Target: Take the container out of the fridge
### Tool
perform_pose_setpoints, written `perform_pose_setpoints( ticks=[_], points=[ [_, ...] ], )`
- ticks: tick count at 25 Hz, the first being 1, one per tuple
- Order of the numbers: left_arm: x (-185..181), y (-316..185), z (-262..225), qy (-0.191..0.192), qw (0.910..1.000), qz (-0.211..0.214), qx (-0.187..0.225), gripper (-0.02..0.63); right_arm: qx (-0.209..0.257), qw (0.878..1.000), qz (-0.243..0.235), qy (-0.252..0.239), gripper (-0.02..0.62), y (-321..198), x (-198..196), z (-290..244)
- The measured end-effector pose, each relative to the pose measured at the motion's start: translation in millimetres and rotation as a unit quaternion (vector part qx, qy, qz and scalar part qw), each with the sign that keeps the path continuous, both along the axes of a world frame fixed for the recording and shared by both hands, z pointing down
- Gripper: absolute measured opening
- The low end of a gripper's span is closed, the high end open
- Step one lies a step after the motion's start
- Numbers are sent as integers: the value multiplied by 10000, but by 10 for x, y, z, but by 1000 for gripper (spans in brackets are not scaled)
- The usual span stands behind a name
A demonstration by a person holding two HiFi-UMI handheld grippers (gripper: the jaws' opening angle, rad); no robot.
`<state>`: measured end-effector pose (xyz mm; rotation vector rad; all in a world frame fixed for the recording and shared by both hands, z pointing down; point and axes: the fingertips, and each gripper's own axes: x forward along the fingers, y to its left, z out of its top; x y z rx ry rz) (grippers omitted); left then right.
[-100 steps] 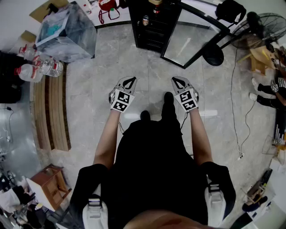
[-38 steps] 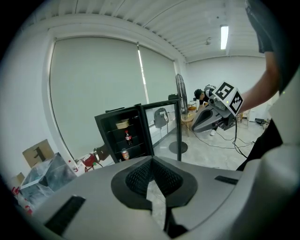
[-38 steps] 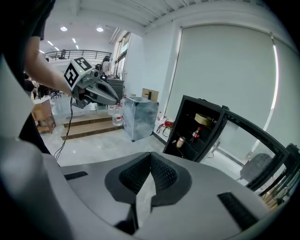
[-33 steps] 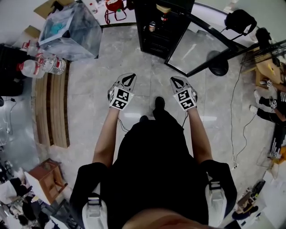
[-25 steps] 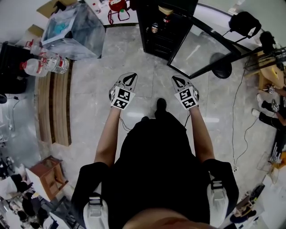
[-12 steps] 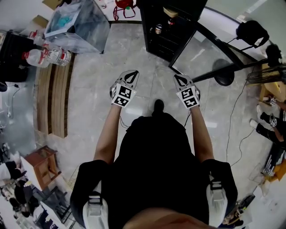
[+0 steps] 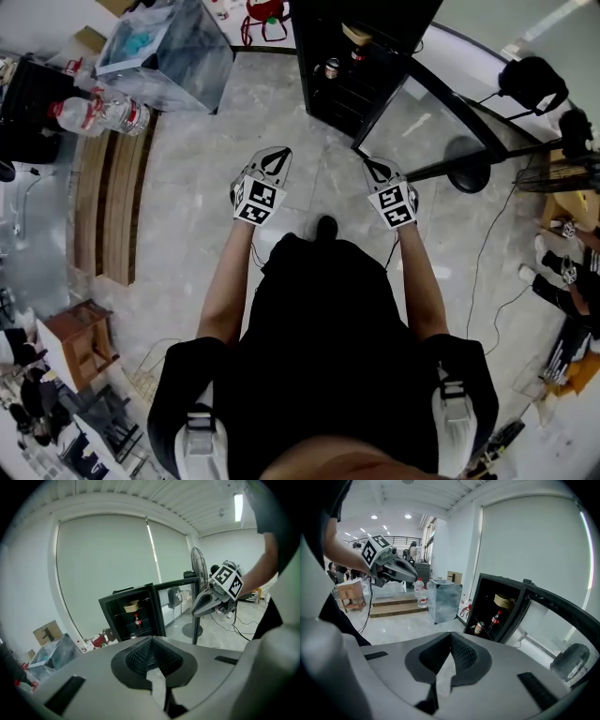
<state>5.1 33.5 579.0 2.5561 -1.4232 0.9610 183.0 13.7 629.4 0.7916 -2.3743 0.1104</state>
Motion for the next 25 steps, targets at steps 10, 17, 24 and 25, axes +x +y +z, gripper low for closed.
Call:
perform_pose_setpoints(
  ticks=[10,17,24,25],
  points=[
    [2,-191,-72,68,9999,-72,112,18,40,9999,-111,36,-2,-133,-27,17],
    [-46,-507,-95,98,9998,91,142,18,20,9999,92,110,-2,-395,-57,-32],
    [-204,-913,-61,134,9995,274,86,18,27,9997,188,129,-2,-733,-246,-3],
    [-242,-979,-61,145,9994,297,87,18,24,9996,226,141,-2,-785,-280,-3]
  ],
)
